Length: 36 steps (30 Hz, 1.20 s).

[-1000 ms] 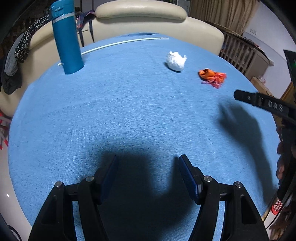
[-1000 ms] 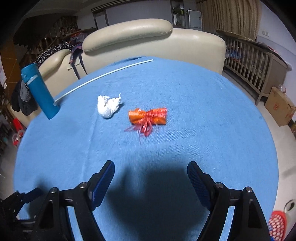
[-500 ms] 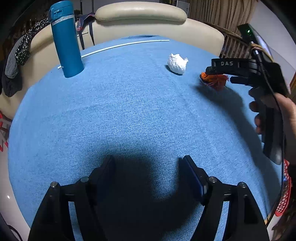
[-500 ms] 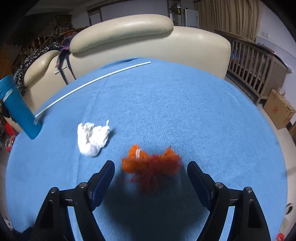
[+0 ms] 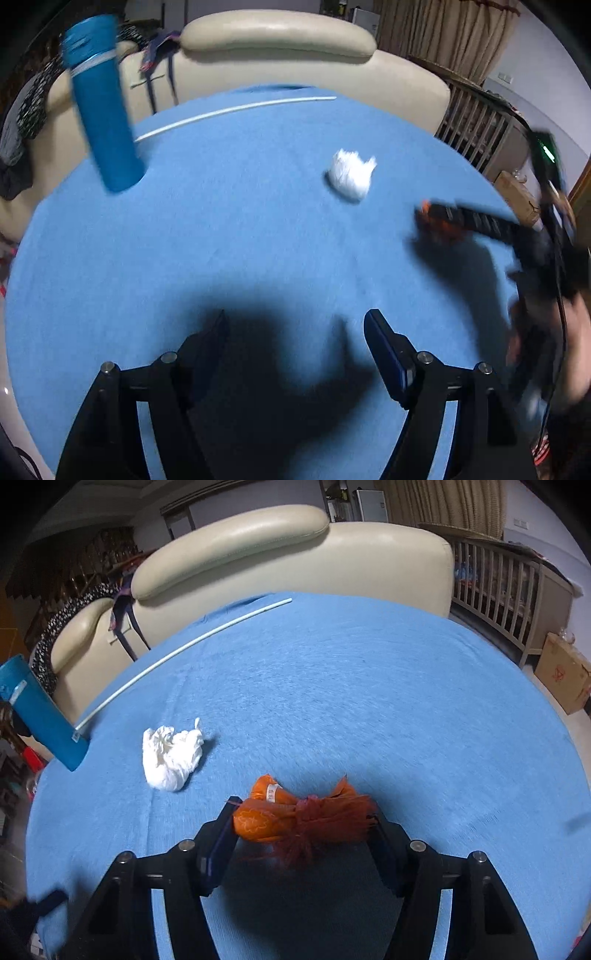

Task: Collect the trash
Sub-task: 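Grasp the orange mesh snack with the right tool while the left tool grips the white tissue, then carry the white tissue and orange snack over the red wastebasket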

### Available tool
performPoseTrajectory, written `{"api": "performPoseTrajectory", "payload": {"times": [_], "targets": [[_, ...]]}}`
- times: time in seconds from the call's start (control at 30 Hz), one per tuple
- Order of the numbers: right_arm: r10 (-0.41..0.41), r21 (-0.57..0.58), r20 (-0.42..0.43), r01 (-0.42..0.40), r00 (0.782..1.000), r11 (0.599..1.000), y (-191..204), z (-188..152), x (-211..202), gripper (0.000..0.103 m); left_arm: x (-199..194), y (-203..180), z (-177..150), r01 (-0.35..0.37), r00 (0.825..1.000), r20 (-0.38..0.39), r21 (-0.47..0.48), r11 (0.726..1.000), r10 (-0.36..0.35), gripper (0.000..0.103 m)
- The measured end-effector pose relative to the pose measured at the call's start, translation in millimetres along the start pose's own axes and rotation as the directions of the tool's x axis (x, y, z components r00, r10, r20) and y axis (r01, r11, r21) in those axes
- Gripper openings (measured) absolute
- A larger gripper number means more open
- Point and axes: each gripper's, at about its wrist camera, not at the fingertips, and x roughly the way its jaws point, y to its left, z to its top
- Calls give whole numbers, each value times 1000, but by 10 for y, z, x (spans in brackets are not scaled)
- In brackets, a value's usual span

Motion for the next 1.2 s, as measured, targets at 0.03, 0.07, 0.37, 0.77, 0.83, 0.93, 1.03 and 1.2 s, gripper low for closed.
{"api": "performPoseTrajectory", "payload": {"times": [0.03,0.07,0.37,0.77,0.83,0.93,1.03,1.2], "targets": [[3,2,5,-3,1000,1000,-33,-40,-47,68,48,-58,92,8,1000,6,3,1000,-8,76],[8,4,9,-8,1000,1000,-62,-93,-107,68,72,-97,150,16,1000,13,6,1000,-16,76],[32,13,5,-32,999,999,-218,-438,-435,68,685,-636,876,2,1000,12,57,998,-2,76],[55,12,13,-55,998,998,-119,-564,-558,68,867,-486,850,-49,997,-60,21,999,51,26],[57,4,15,-57,998,998,-77,-581,-582,68,741,-451,713,-58,996,-59,27,998,60,26],[60,-6,14,-60,998,998,15,-646,-626,68,578,-408,525,-77,996,-49,37,996,79,26],[62,-7,10,-62,998,998,85,-746,-681,68,382,-315,311,-88,995,-36,28,996,89,26],[69,-9,14,-69,998,998,206,-937,-817,68,223,-223,106,-101,995,-22,28,994,102,26]]}}
